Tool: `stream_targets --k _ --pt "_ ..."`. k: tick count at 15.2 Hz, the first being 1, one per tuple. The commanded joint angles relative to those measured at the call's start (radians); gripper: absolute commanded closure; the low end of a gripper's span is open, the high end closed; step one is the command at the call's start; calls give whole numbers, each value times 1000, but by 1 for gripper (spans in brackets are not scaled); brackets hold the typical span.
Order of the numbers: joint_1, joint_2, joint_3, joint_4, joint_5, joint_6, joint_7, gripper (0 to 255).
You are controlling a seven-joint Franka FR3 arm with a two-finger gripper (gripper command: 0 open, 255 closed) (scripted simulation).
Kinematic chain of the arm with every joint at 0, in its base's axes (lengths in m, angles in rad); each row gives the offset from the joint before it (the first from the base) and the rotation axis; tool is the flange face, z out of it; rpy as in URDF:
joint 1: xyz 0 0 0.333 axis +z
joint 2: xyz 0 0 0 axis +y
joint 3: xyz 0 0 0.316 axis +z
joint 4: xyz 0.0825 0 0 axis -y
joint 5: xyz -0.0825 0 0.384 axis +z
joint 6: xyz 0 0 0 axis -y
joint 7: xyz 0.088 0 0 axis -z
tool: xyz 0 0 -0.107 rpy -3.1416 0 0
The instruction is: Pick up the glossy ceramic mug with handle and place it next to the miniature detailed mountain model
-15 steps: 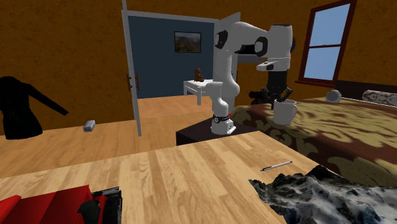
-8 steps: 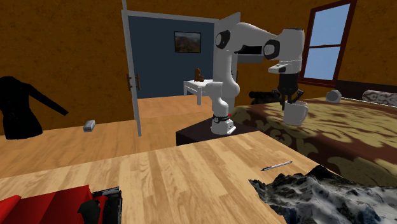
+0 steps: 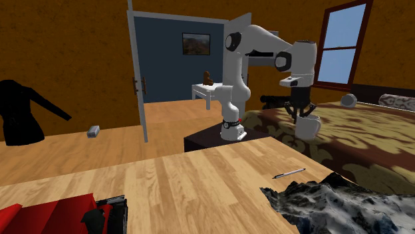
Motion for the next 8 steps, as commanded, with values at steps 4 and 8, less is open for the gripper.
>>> stream_targets --k 4,8 --pt "1 31 11 -45 -14 72 10 255" --pt "0 62 19 -75 -31 128 21 255"
